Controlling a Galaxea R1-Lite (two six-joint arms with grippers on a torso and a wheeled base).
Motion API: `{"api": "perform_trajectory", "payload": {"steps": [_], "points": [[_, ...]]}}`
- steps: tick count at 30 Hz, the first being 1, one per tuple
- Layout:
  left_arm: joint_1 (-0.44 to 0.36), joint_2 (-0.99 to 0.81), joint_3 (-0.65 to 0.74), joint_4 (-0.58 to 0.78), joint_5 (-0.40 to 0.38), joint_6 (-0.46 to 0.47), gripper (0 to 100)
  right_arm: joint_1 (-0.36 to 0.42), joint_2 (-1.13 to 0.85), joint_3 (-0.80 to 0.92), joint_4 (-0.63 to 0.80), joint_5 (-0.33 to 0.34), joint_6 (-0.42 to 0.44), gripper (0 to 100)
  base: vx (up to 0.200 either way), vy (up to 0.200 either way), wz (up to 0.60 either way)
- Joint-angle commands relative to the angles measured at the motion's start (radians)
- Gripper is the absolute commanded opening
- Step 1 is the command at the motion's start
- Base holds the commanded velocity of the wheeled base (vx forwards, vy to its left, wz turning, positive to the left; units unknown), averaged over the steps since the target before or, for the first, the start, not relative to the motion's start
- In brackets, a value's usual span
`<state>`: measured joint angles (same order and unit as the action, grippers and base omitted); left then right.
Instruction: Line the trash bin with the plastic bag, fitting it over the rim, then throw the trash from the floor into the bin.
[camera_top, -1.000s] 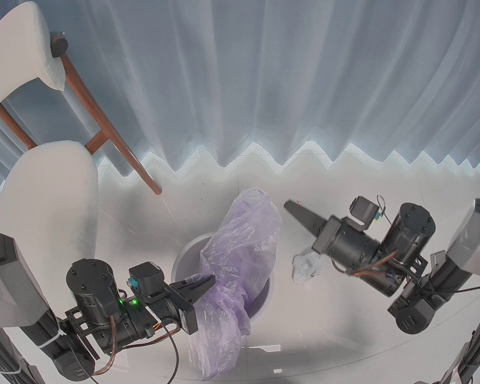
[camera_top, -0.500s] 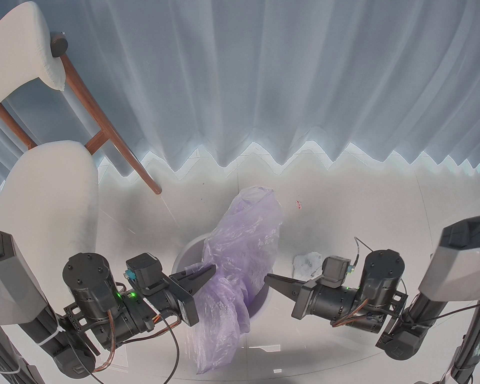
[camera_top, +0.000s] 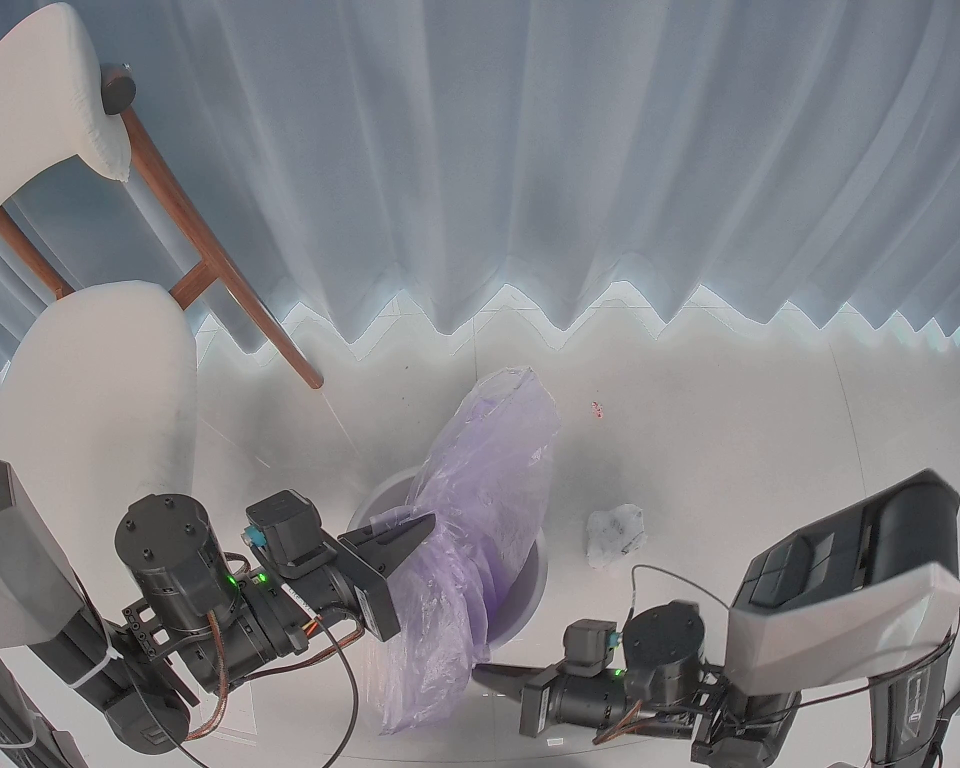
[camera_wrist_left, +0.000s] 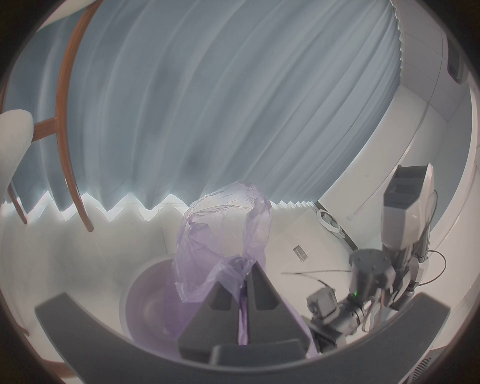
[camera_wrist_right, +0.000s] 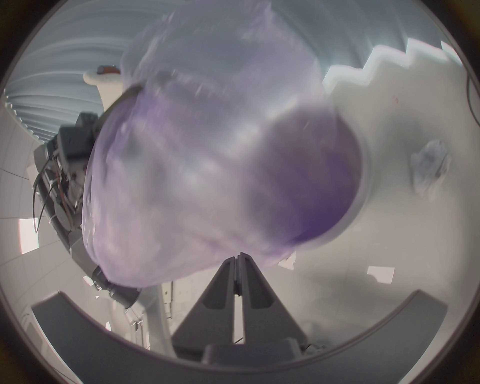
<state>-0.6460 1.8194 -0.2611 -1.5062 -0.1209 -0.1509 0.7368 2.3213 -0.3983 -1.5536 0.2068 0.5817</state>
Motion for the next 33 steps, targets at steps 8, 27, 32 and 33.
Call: {"api": "perform_trajectory", "payload": {"steps": [8, 27, 32, 33], "points": [[-0.031, 0.003, 0.008, 0.000, 0.000, 0.005, 0, 0.072, 0.185, -0.252, -0.017, -0.193, 0.064, 0, 0.000, 0.000, 0.00], [-0.037, 0.011, 0.045, 0.001, -0.002, 0.005, 0, -0.068, 0.273, -0.553, -0.017, -0.374, 0.067, 0, 0.000, 0.000, 0.00], [-0.046, 0.011, 0.075, 0.001, -0.006, 0.005, 0, -0.060, 0.290, -0.567, -0.017, -0.395, 0.076, 0, 0.000, 0.000, 0.00], [-0.046, 0.012, 0.079, 0.001, -0.003, 0.004, 0, -0.054, 0.288, -0.559, -0.017, -0.395, 0.079, 0, 0.000, 0.000, 0.00]]}}
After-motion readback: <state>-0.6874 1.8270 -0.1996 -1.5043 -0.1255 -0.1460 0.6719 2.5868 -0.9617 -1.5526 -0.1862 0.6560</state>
